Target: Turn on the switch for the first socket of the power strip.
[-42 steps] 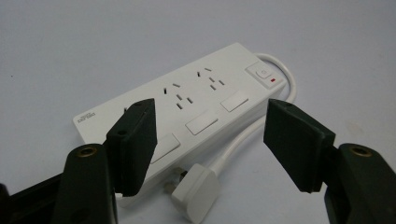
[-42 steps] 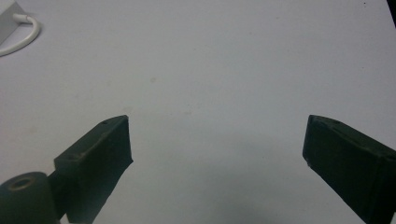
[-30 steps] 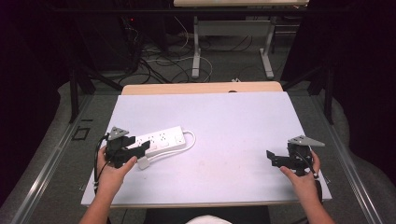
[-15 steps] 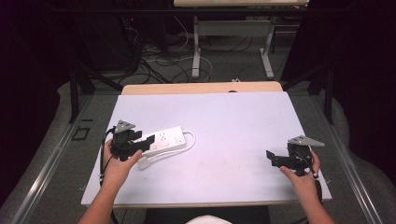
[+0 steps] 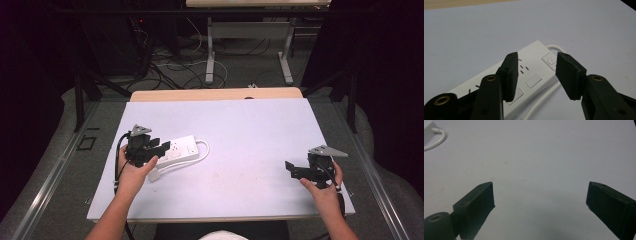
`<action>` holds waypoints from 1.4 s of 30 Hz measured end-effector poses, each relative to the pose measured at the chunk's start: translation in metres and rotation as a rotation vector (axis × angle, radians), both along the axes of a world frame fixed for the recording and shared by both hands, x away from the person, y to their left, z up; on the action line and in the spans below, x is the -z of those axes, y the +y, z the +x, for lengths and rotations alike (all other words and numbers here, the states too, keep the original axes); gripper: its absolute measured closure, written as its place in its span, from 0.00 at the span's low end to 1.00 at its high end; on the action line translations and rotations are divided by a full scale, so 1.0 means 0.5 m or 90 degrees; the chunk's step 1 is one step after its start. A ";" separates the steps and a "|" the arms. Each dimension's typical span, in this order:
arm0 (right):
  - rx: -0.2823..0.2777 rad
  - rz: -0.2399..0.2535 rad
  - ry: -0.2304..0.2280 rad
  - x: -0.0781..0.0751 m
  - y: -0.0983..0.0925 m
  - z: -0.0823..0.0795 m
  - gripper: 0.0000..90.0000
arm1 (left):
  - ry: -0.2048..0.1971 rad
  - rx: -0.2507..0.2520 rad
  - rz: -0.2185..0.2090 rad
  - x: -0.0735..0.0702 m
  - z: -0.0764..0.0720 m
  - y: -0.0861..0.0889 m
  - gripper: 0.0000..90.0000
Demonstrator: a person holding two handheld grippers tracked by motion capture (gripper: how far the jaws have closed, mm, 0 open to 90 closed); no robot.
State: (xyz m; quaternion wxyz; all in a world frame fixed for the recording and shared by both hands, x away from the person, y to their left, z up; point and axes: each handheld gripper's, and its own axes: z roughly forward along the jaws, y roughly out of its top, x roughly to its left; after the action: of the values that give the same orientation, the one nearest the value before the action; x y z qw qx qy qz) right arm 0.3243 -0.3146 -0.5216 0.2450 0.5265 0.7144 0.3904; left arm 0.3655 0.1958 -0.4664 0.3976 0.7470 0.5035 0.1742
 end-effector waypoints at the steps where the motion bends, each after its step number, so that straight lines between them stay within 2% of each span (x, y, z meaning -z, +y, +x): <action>1: -0.001 0.002 0.001 0.001 0.000 0.000 0.08 | 0.004 -0.001 0.000 0.001 0.002 -0.002 0.61; 4: -0.001 0.002 0.003 0.001 0.000 0.001 0.08 | 0.023 0.001 -0.010 0.006 0.010 -0.008 0.65; 14: 0.002 0.010 0.007 0.003 0.000 0.001 0.08 | 0.060 0.002 -0.009 0.006 0.027 -0.027 0.78; 18: 0.004 0.012 0.005 0.004 -0.001 0.002 0.09 | 0.089 0.004 -0.004 0.004 0.035 -0.031 0.82; 26: 0.002 0.011 0.007 0.005 -0.002 0.002 0.09 | 0.125 -0.015 -0.005 0.005 0.053 -0.039 0.88; 30: -0.001 0.013 0.011 0.005 -0.002 0.003 0.09 | 0.140 -0.025 -0.002 0.007 0.061 -0.042 0.90; 31: -0.001 0.013 0.011 0.005 -0.002 0.003 0.09 | 0.137 -0.034 -0.005 0.009 0.062 -0.044 0.90; 32: -0.001 0.014 0.011 0.006 -0.002 0.003 0.09 | 0.147 -0.031 -0.003 0.008 0.064 -0.043 0.91; 33: -0.001 0.014 0.010 0.006 -0.002 0.003 0.09 | 0.143 -0.040 -0.005 0.010 0.066 -0.046 0.92; 36: -0.001 0.014 0.011 0.006 -0.002 0.003 0.09 | 0.154 -0.044 -0.003 0.012 0.071 -0.046 0.94; 37: -0.001 0.014 0.011 0.006 -0.002 0.003 0.09 | 0.151 -0.049 -0.005 0.014 0.072 -0.048 0.95; 38: -0.001 0.014 0.011 0.006 -0.002 0.003 0.09 | 0.160 -0.045 -0.001 0.013 0.073 -0.047 0.95; 39: -0.001 0.014 0.011 0.007 -0.002 0.003 0.09 | 0.155 -0.051 -0.003 0.016 0.075 -0.049 0.96; 40: -0.001 0.014 0.011 0.007 -0.002 0.003 0.09 | 0.164 -0.049 -0.001 0.015 0.076 -0.049 0.96; 41: -0.002 0.014 0.011 0.007 -0.002 0.004 0.09 | 0.157 -0.056 -0.003 0.019 0.077 -0.051 0.96; 42: 0.004 0.015 0.010 0.008 -0.001 0.004 0.09 | 0.162 -0.055 -0.003 0.020 0.079 -0.052 0.97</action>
State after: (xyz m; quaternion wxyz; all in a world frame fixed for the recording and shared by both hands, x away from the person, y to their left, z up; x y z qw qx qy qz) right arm 0.3264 -0.3152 -0.5254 0.2344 0.5345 0.7103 0.3935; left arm 0.4049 0.1698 -0.4763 0.3244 0.7396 0.5821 0.0942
